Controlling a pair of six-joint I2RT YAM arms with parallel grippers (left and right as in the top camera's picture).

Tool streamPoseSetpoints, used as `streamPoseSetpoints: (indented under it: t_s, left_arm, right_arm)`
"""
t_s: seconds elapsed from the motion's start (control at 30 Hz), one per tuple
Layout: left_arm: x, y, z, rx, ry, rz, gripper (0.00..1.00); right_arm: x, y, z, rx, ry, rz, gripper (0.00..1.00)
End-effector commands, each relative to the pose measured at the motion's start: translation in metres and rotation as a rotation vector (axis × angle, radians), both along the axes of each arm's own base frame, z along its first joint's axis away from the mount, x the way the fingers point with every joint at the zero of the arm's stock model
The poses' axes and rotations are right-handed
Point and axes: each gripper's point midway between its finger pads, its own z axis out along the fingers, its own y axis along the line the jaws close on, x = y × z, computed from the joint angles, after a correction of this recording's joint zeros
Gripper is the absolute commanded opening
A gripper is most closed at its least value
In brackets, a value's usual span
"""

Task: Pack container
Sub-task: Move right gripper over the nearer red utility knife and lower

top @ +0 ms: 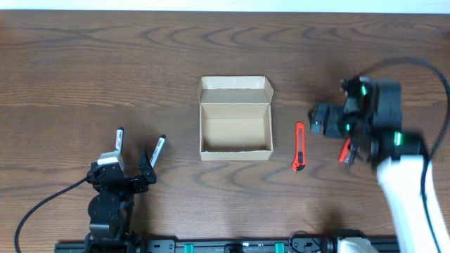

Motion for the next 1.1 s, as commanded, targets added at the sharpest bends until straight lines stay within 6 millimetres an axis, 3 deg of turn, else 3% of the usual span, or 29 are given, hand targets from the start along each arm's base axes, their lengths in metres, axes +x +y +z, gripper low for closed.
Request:
streamPoseSetpoints:
  t_s: [0.0, 0.13, 0.4, 0.87, 1.07]
  left_arm:
    - [0.0, -0.001, -0.012, 0.009, 0.029, -0.008, 0.95]
    - [0.0, -0.001, -0.012, 0.009, 0.028, -0.008, 0.95]
    - [0.0, -0.001, -0.012, 0.009, 0.028, -0.01, 0.95]
    - [0.0, -0.001, -0.012, 0.009, 0.028, -0.011, 0.95]
    - [0.0, -0.001, -0.012, 0.008, 0.028, -0.012, 0.95]
  right_arm:
    - [0.012, 0.006, -0.001, 0.01, 0.127, 0.021, 0.99]
    - [0.006, 0.023, -0.029, 0.1, 0.269, 0.062, 0.99]
    - [-0.015, 0.024, -0.084, 0.007, 0.472, 0.098, 0.99]
    - [-0.045, 0.033, -0.161, -0.005, 0.499, 0.151, 0.99]
    - [-0.044, 0.034, -0.174, -0.005, 0.465, 0.172, 0.99]
